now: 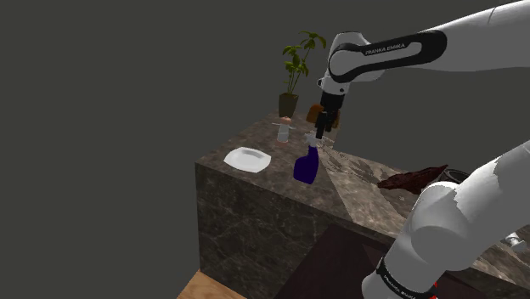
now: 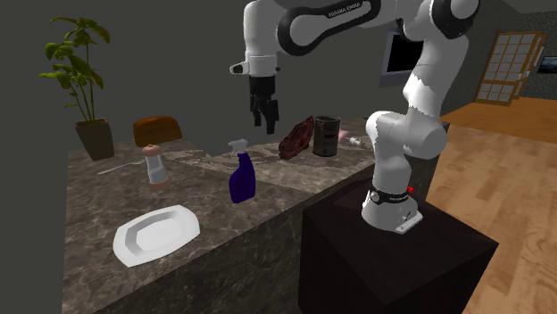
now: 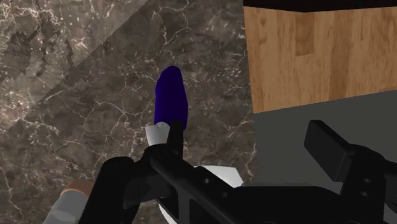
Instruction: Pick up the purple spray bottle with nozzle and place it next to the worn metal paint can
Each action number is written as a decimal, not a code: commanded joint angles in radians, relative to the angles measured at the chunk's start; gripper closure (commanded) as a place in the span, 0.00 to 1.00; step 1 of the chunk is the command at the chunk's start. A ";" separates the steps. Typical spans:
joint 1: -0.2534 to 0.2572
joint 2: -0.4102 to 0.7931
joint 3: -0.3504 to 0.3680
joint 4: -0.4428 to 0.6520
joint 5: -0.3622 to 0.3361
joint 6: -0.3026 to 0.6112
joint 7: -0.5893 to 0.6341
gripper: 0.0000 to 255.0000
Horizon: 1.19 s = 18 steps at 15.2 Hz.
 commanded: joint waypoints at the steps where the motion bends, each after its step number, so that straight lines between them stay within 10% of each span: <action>1: 0.003 0.084 -0.047 0.051 0.017 0.030 -0.076 0.00; 6: 0.006 0.288 -0.138 0.181 0.101 0.078 -0.258 0.00; 18: 0.002 0.321 -0.143 0.108 0.115 0.180 -0.269 0.00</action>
